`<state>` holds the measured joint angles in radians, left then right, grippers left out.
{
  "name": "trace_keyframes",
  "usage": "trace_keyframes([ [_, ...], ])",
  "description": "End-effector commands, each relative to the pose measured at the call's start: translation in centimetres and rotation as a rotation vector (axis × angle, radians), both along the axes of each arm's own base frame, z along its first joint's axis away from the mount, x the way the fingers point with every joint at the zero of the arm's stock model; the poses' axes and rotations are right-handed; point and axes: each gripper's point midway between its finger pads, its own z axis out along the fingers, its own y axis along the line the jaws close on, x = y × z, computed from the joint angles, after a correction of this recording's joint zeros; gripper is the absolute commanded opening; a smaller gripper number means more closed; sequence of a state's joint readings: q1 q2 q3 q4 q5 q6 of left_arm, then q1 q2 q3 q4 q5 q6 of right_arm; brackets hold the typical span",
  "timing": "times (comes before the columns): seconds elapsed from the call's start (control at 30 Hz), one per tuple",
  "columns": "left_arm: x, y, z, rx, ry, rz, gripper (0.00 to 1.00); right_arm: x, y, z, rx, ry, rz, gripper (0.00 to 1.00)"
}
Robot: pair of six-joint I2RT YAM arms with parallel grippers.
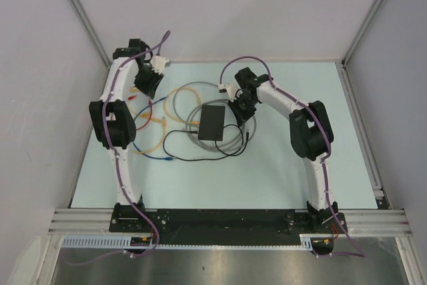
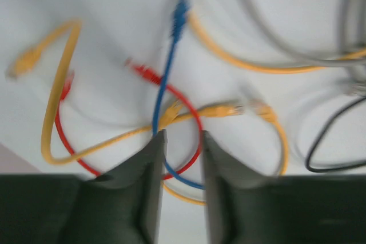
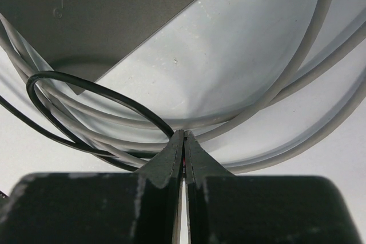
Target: Pull the plug from the switch port
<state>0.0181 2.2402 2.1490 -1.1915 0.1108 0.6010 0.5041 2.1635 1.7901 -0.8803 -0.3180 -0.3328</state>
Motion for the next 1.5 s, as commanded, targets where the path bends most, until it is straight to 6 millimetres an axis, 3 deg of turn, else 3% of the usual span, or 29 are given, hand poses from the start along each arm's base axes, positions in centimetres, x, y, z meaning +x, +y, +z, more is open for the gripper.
trace_keyframes([
  [0.0, -1.9, -11.6, 4.3, -0.232, -0.044, -0.249, 0.22, 1.9, 0.1, 1.7, 0.030, -0.054, -0.032, 0.04],
  [0.07, -3.4, -14.4, 2.5, -0.275, 0.033, -0.286, 0.09, 2.5, 0.0, 2.7, 0.044, -0.073, -0.047, 0.04],
  [0.2, -5.3, -17.5, -0.7, -0.344, 0.095, -0.294, 0.01, 3.7, -1.0, 4.1, 0.058, -0.108, -0.085, 0.04],
  [0.37, -5.5, -20.1, -3.3, -0.370, 0.112, -0.311, 0.00, 3.7, -1.8, 4.4, 0.046, -0.111, -0.102, 0.04],
  [0.6, -6.0, -23.1, -4.5, -0.438, 0.154, -0.348, 0.00, 2.8, -2.3, 3.7, 0.022, -0.097, -0.095, 0.04],
  [0.8, -7.1, -24.5, -6.0, -0.447, 0.221, -0.354, 0.00, 2.1, -2.4, 3.4, 0.011, -0.090, -0.087, 0.04],
  [1.0, -8.3, -26.6, -5.3, -0.478, 0.213, -0.385, 0.00, 1.4, -2.7, 3.2, 0.008, -0.072, -0.088, 0.04],
  [1.17, -10.5, -28.9, -4.0, -0.524, 0.236, -0.418, 0.00, 0.9, -2.6, 3.0, 0.019, -0.050, -0.083, 0.04],
  [1.27, -11.3, -29.1, -2.9, -0.531, 0.228, -0.412, 0.01, 1.1, -2.2, 3.5, 0.040, -0.052, -0.083, 0.04],
  [1.33, -10.9, -28.5, -1.6, -0.515, 0.187, -0.400, 0.02, 1.8, -1.9, 4.2, 0.056, -0.072, -0.084, 0.04],
  [1.4, -10.4, -28.0, 0.4, -0.526, 0.141, -0.396, 0.08, 2.6, -1.4, 5.5, 0.095, -0.092, -0.076, 0.04],
  [1.43, -9.8, -27.2, 1.1, -0.540, 0.125, -0.372, 0.20, 2.8, -1.1, 5.8, 0.114, -0.093, -0.073, 0.04],
  [1.47, -9.2, -26.9, 1.9, -0.549, 0.095, -0.359, 0.25, 3.2, -1.1, 6.2, 0.137, -0.094, -0.077, 0.05],
])
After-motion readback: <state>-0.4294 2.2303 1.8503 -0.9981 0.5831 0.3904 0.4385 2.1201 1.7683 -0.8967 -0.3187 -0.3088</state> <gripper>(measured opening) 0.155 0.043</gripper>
